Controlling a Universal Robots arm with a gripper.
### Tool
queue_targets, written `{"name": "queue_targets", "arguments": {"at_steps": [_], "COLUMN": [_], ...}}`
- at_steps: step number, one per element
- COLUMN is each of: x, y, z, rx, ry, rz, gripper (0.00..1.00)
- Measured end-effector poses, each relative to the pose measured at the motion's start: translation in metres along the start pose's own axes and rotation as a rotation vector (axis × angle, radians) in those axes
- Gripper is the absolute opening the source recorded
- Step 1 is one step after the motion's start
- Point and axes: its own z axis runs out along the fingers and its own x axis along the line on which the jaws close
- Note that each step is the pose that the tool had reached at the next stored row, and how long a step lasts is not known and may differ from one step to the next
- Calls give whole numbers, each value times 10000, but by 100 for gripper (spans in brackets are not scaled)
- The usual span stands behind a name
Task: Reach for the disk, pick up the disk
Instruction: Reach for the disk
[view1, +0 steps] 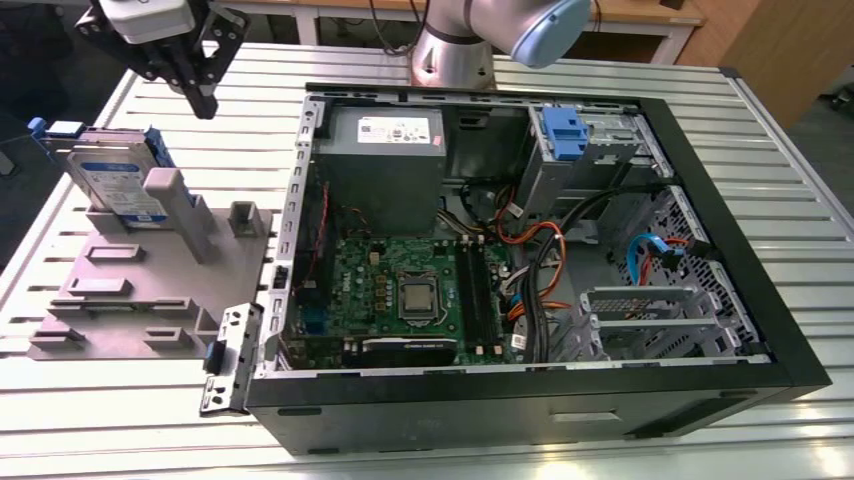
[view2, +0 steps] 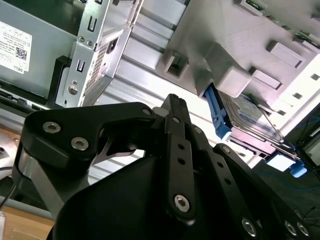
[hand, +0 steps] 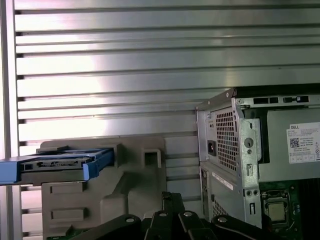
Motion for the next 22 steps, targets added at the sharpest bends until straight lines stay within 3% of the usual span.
{"name": "queue_targets", "arguments": {"at_steps": [17,22], "x": [254,266], "y": [-20,-21], "z": [13,14], "rx": [-1,-1], "ry": [-1,0], "rz": [-1,-1], "gripper": [11,11]}}
